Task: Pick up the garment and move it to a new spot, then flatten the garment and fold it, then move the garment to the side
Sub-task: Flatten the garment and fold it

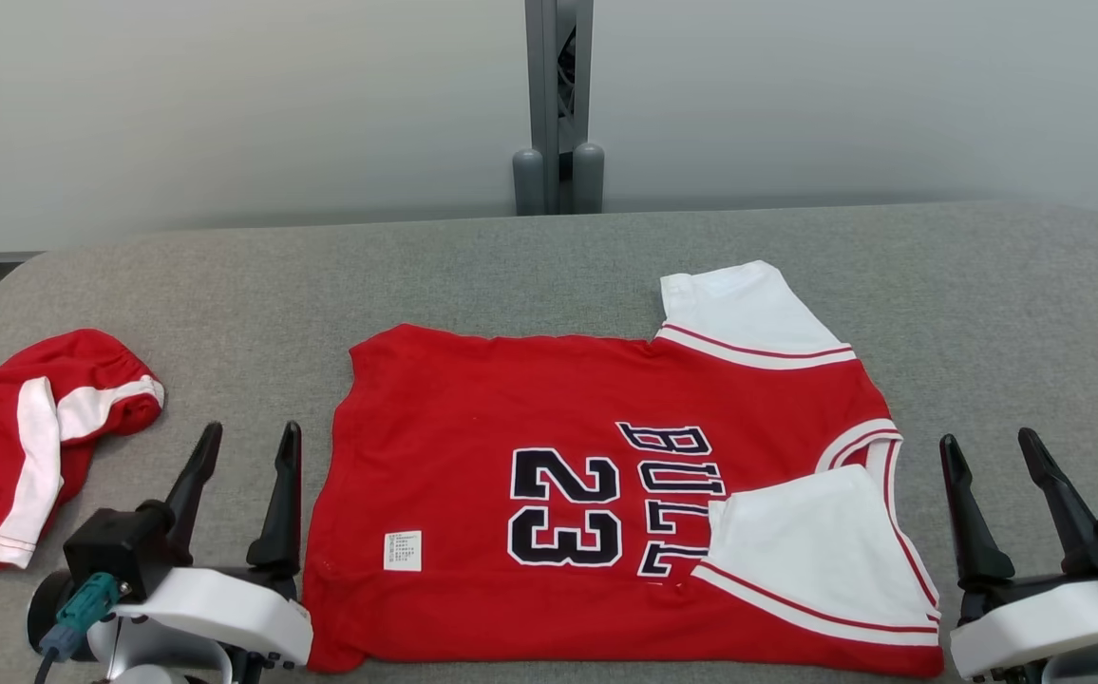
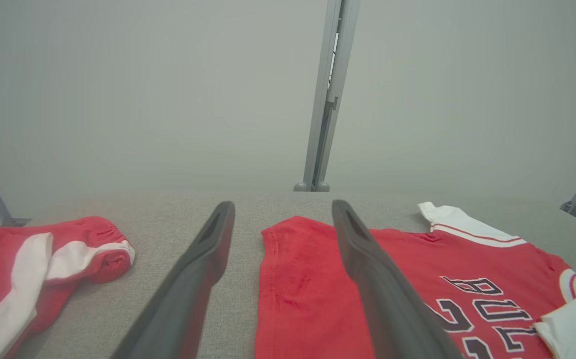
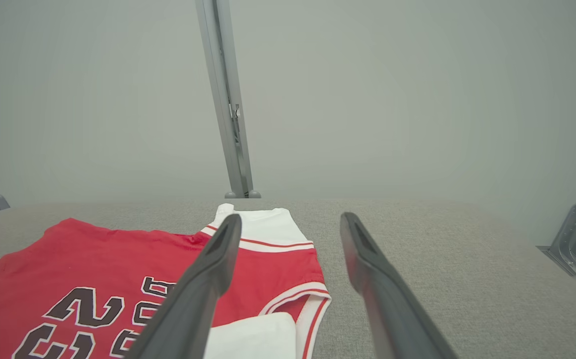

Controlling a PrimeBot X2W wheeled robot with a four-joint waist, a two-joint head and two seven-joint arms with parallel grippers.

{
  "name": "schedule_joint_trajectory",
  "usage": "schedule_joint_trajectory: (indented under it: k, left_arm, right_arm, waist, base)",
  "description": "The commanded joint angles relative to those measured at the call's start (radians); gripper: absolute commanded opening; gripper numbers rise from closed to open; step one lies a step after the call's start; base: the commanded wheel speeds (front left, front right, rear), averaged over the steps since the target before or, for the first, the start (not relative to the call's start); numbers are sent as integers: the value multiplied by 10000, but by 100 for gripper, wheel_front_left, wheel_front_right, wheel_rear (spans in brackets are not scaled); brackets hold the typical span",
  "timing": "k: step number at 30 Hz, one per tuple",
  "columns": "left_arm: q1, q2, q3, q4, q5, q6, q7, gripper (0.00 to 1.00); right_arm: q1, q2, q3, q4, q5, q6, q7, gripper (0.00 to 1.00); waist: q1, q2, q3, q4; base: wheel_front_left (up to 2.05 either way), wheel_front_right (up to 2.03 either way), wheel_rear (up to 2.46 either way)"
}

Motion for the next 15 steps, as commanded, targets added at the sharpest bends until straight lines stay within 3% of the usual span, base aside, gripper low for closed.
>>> schedule_joint_trajectory:
  k: [1, 15]
  left_arm:
    - [174, 79, -13, 103, 47, 75, -15, 100]
    - [49, 95, -119, 245, -34, -6, -20, 100]
  right_arm:
    - [129, 18, 38, -95, -15, -3, 20, 100]
    - [364, 160, -9, -122, 143, -3, 146, 100]
  waist:
    - [0, 0, -82, -48]
    - [0, 0, -117, -82]
  base:
    - [0, 0, 0]
    - [0, 0, 0]
